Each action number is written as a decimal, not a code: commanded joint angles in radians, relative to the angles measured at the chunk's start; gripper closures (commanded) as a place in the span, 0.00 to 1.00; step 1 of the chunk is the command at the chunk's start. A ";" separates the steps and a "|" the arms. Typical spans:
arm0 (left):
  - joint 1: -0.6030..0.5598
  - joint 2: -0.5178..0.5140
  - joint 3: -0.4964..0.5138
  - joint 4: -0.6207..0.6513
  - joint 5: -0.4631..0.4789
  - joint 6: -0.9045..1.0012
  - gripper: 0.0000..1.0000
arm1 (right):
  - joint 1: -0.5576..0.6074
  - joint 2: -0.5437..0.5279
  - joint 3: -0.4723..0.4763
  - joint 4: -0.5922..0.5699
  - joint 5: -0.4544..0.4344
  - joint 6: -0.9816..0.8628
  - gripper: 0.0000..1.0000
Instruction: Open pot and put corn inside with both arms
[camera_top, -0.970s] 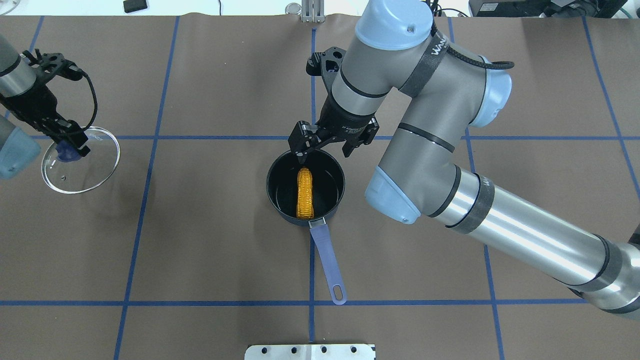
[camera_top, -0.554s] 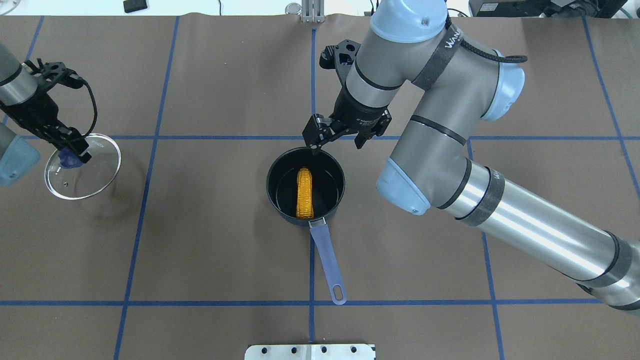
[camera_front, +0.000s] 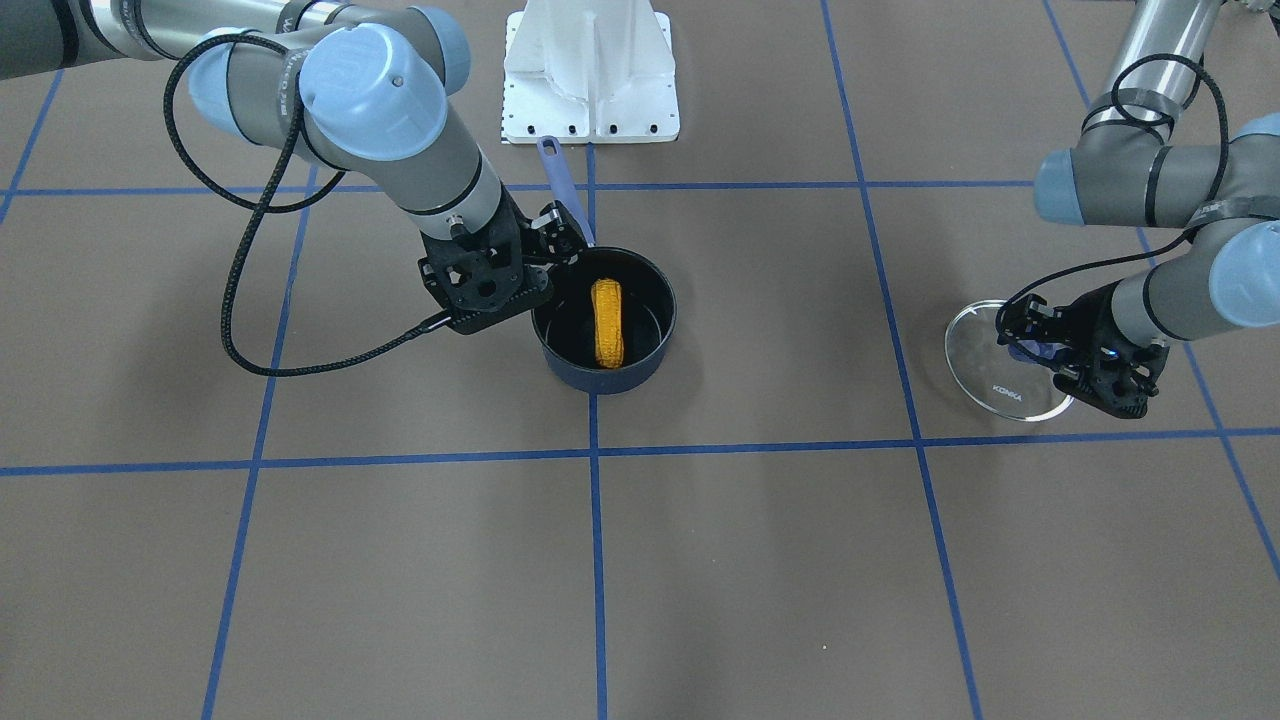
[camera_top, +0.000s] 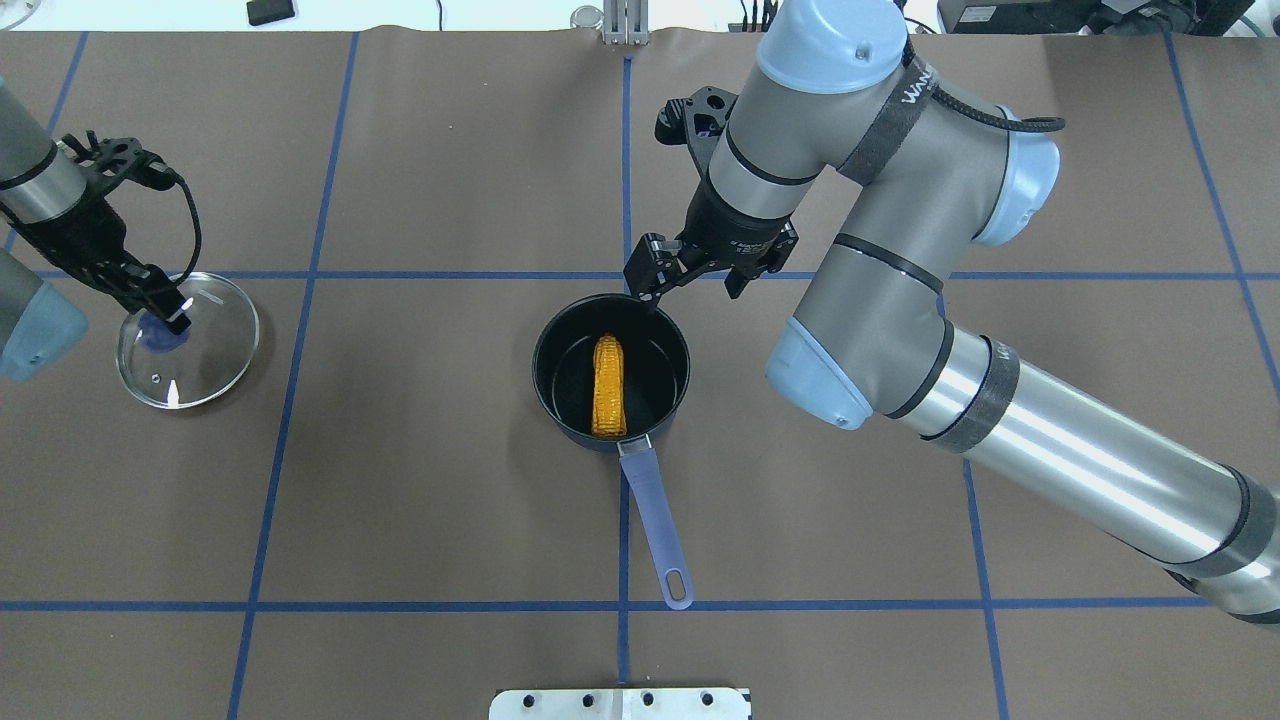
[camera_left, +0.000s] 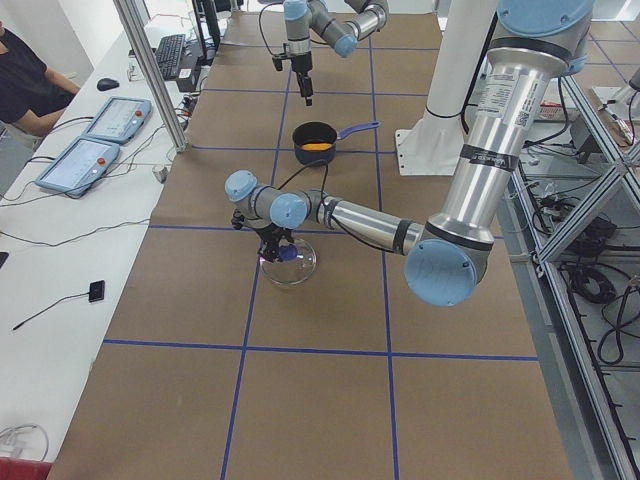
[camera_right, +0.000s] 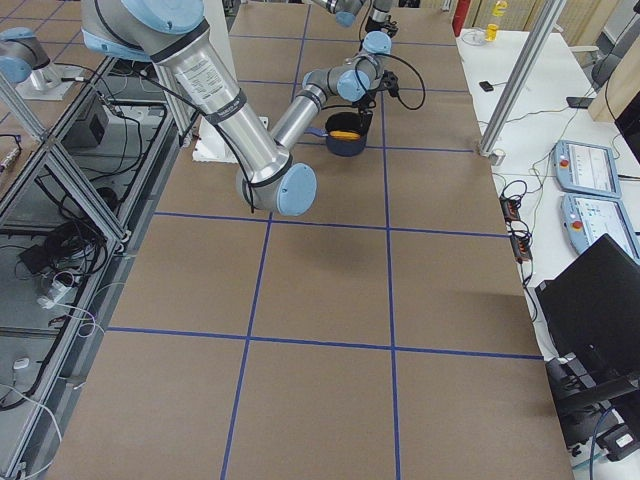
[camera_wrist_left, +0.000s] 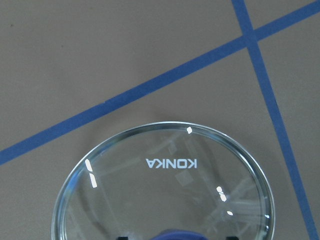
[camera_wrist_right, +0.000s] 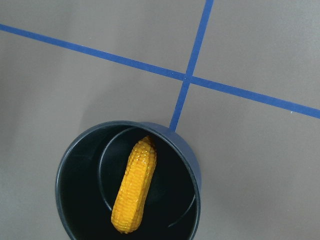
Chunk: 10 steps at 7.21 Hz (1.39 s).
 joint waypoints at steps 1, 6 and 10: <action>0.001 0.000 -0.004 -0.002 0.000 -0.001 0.02 | 0.021 -0.019 -0.001 -0.005 0.003 -0.099 0.00; -0.243 0.023 -0.053 0.006 0.029 0.073 0.01 | 0.183 -0.156 0.074 -0.001 -0.074 -0.131 0.00; -0.347 0.103 -0.053 0.003 0.086 0.242 0.01 | 0.473 -0.238 0.099 -0.308 -0.049 -0.502 0.00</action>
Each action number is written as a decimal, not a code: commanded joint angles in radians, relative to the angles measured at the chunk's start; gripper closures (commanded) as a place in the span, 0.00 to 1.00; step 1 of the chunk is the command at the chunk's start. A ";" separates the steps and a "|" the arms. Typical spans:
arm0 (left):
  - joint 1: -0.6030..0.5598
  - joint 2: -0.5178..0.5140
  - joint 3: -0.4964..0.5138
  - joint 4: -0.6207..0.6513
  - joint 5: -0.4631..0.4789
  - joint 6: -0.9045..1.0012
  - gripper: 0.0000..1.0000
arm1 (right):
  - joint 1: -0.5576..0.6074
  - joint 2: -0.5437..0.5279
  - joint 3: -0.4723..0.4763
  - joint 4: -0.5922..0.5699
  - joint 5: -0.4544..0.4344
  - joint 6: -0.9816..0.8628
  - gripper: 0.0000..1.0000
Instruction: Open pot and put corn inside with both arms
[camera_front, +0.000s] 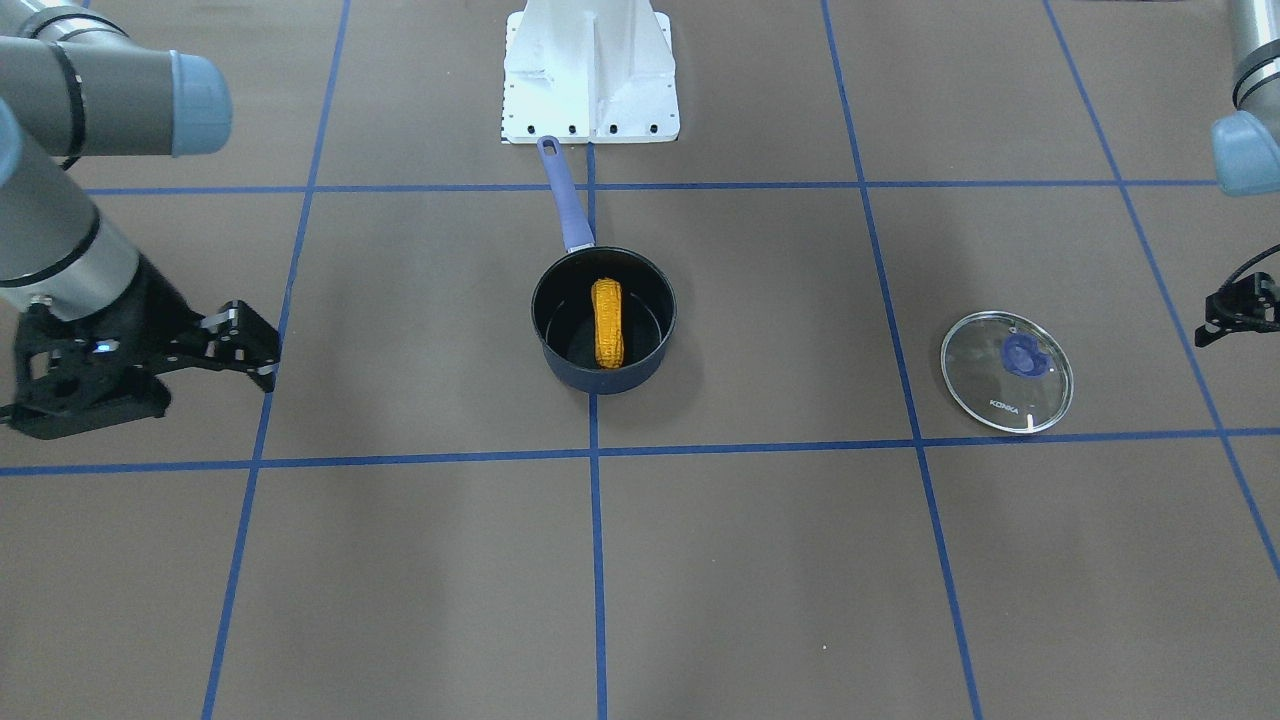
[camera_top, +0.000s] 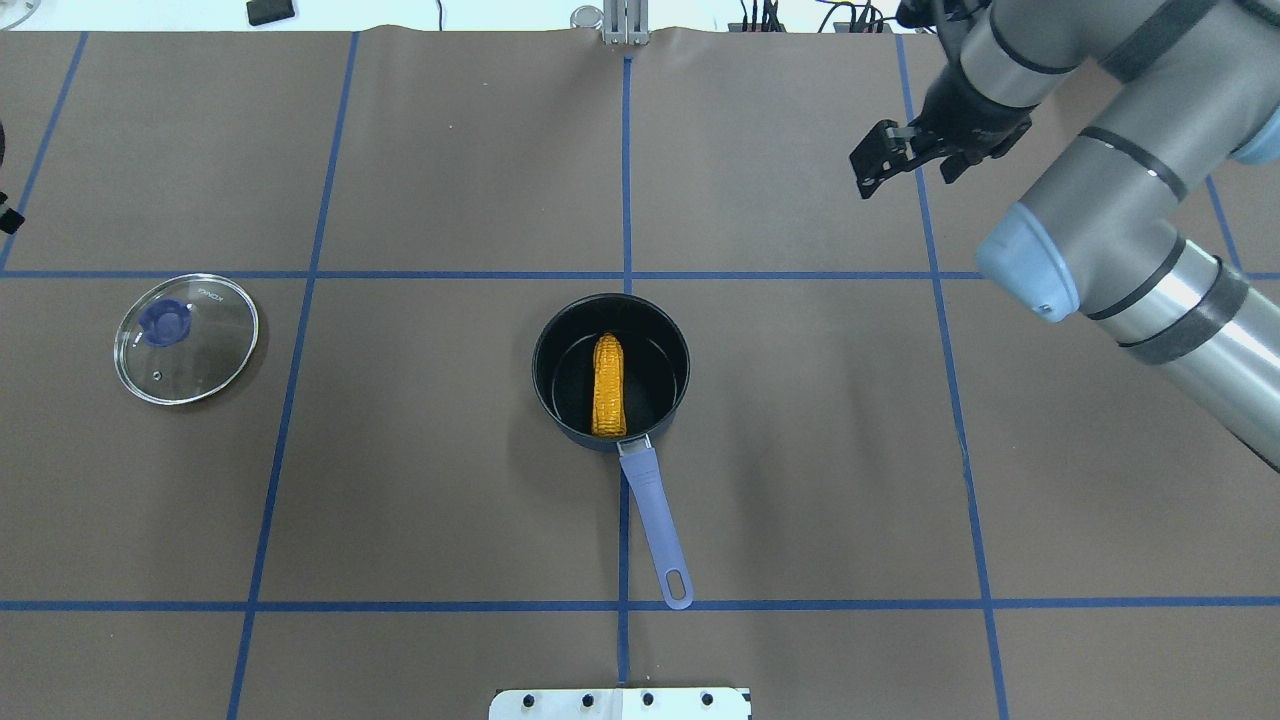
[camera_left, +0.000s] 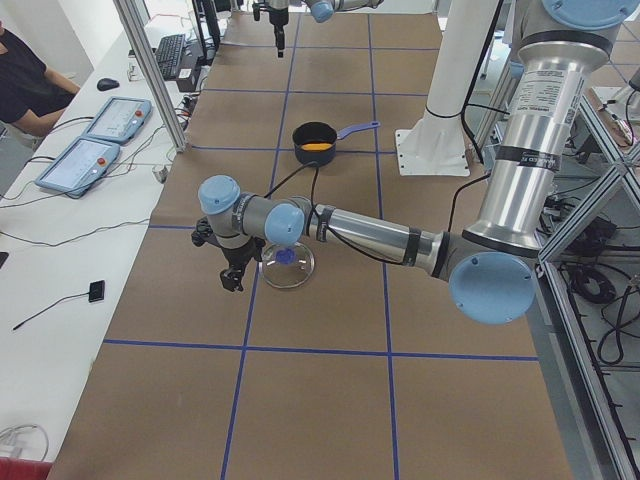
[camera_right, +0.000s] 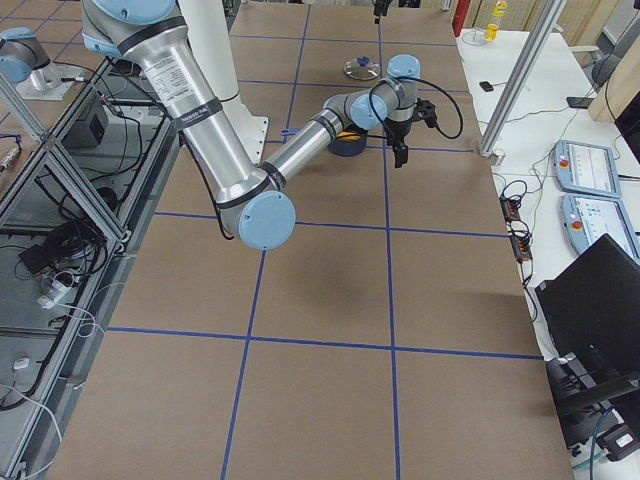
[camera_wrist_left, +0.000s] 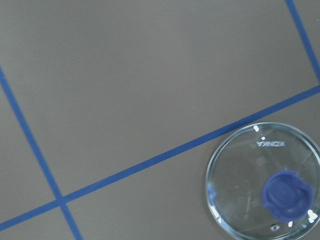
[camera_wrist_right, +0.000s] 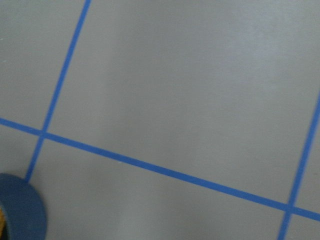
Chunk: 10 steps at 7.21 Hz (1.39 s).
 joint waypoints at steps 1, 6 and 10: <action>-0.062 0.038 -0.002 0.000 0.002 0.072 0.01 | 0.194 -0.017 0.006 -0.199 0.000 -0.242 0.00; -0.100 0.096 -0.031 -0.005 0.001 0.062 0.01 | 0.463 -0.276 0.077 -0.186 0.014 -0.403 0.00; -0.099 0.098 -0.068 0.000 0.005 0.059 0.01 | 0.469 -0.502 0.203 -0.186 0.068 -0.400 0.00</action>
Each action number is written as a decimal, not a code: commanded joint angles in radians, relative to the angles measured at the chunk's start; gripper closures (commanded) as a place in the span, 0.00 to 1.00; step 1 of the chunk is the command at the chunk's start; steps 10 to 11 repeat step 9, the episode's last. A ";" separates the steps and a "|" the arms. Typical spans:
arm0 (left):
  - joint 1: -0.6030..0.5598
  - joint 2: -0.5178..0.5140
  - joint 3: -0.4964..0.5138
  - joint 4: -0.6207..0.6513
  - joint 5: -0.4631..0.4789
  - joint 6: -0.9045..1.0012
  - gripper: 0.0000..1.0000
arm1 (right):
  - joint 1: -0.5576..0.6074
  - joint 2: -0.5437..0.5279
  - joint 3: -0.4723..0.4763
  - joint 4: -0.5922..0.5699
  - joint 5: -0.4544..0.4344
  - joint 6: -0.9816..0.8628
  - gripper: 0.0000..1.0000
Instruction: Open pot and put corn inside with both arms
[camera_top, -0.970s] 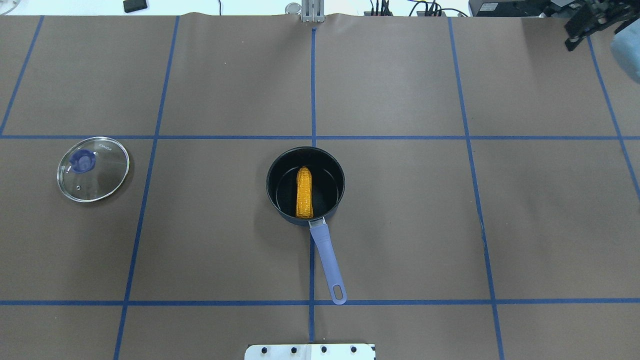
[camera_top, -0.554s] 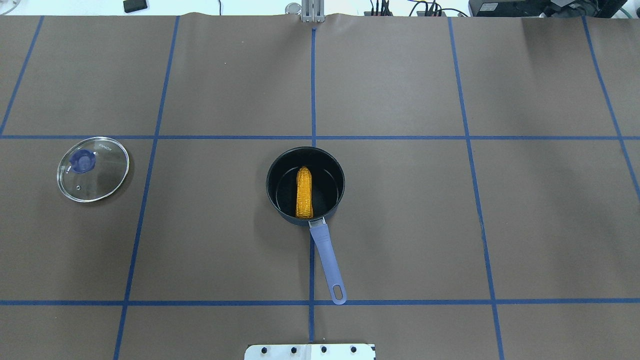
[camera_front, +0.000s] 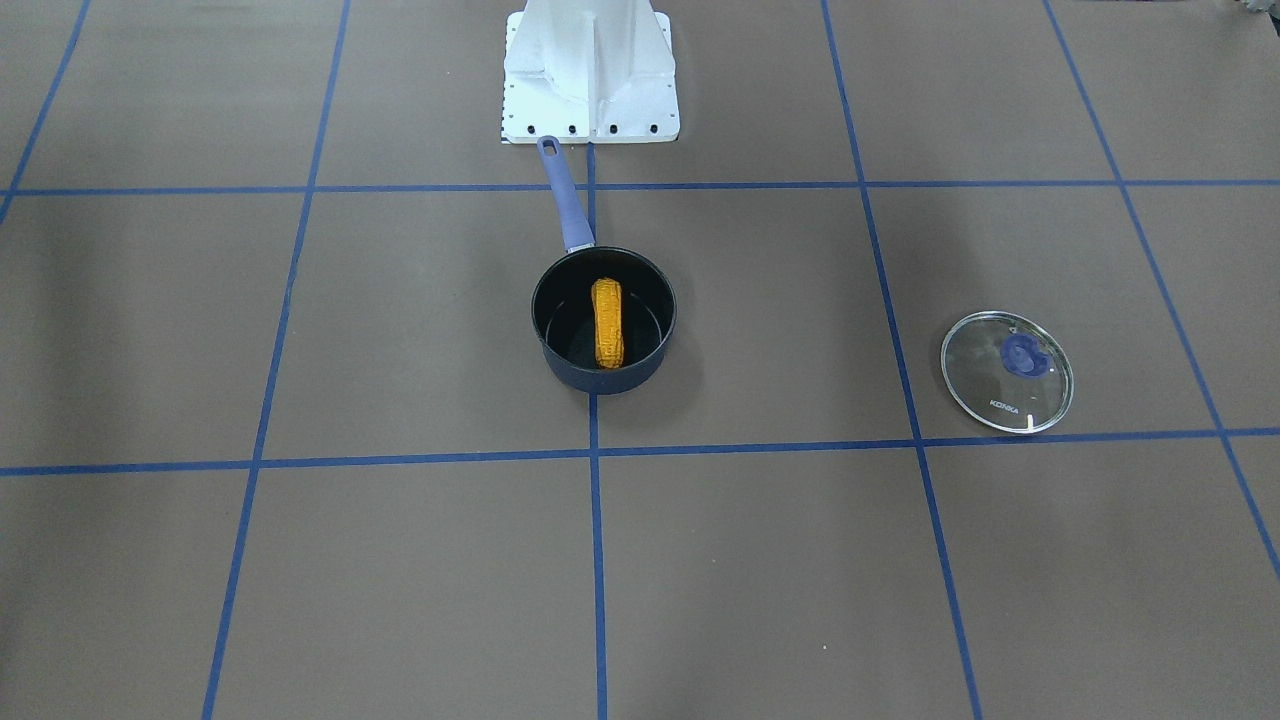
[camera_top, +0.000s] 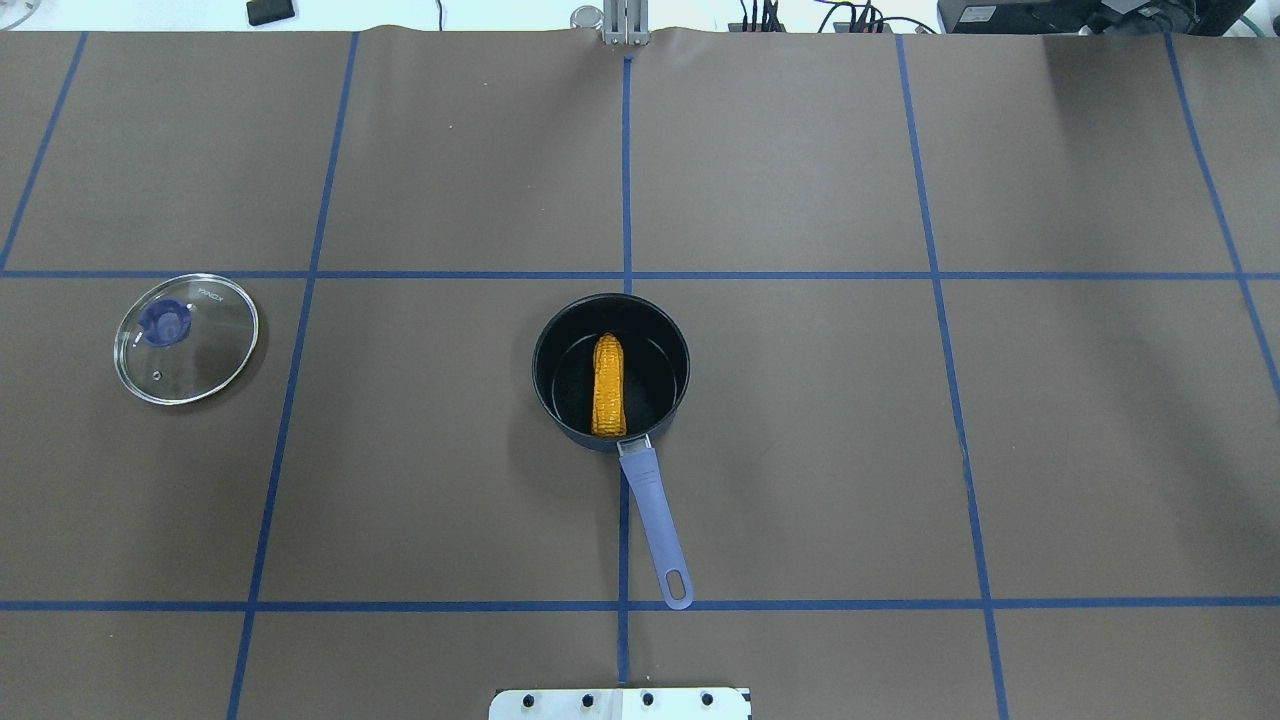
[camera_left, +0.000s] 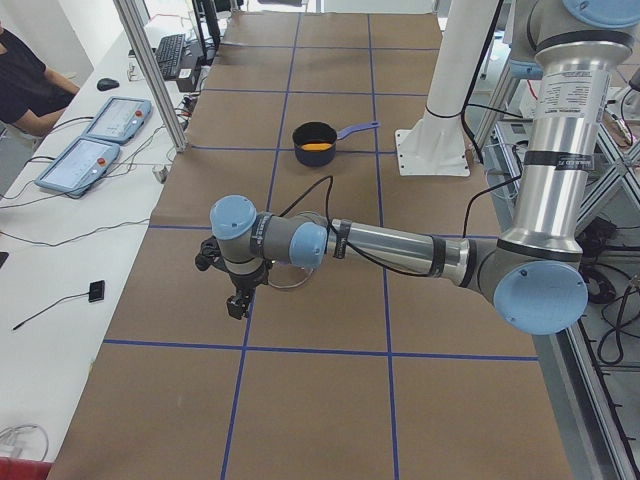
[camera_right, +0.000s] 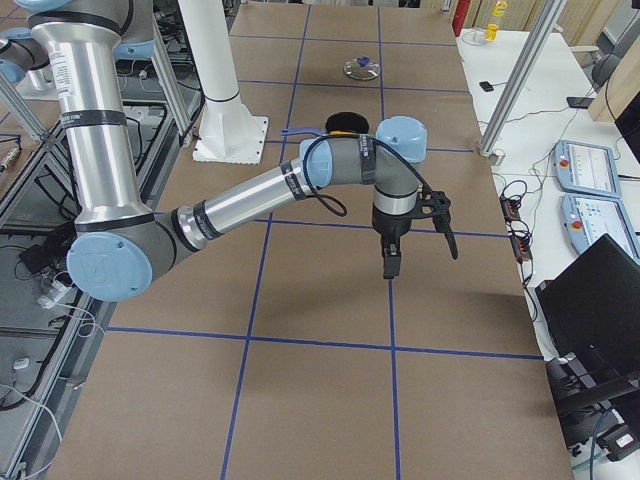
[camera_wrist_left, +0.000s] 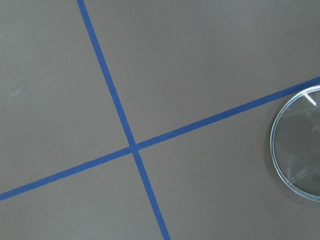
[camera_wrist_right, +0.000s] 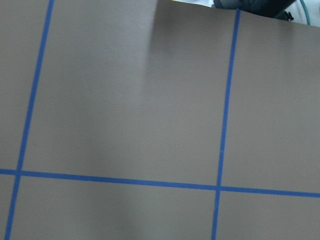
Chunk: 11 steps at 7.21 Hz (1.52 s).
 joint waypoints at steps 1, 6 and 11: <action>0.001 0.001 -0.010 0.000 0.001 -0.002 0.01 | -0.001 -0.076 0.006 0.016 0.048 0.003 0.00; -0.001 0.004 -0.010 0.000 0.003 0.000 0.01 | -0.001 -0.126 -0.061 0.181 0.056 0.005 0.00; 0.001 0.004 -0.010 0.000 0.003 0.000 0.01 | -0.001 -0.124 -0.063 0.181 0.060 0.002 0.00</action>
